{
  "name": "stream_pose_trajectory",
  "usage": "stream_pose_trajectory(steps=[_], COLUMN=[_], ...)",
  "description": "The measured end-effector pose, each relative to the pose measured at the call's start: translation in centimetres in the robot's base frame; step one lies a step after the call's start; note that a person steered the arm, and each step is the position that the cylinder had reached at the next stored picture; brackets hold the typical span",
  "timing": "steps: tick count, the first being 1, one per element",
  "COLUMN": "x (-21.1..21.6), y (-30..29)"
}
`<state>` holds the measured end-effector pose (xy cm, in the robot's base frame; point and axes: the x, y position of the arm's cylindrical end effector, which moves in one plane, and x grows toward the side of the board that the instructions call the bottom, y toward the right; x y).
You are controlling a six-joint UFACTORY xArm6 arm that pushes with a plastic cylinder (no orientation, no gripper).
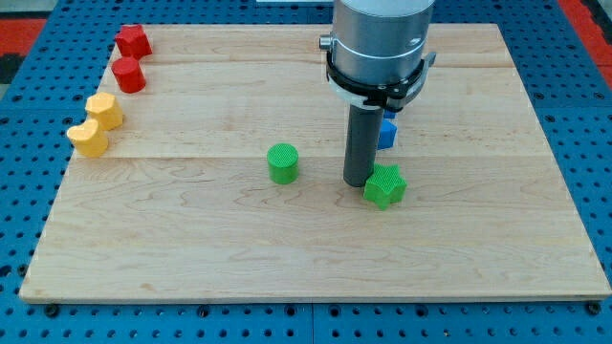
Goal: Nudge the blue triangle towards the right
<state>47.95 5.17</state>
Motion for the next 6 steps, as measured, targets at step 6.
stream_pose_trajectory(steps=[6], x=[-7.8], y=[1.9])
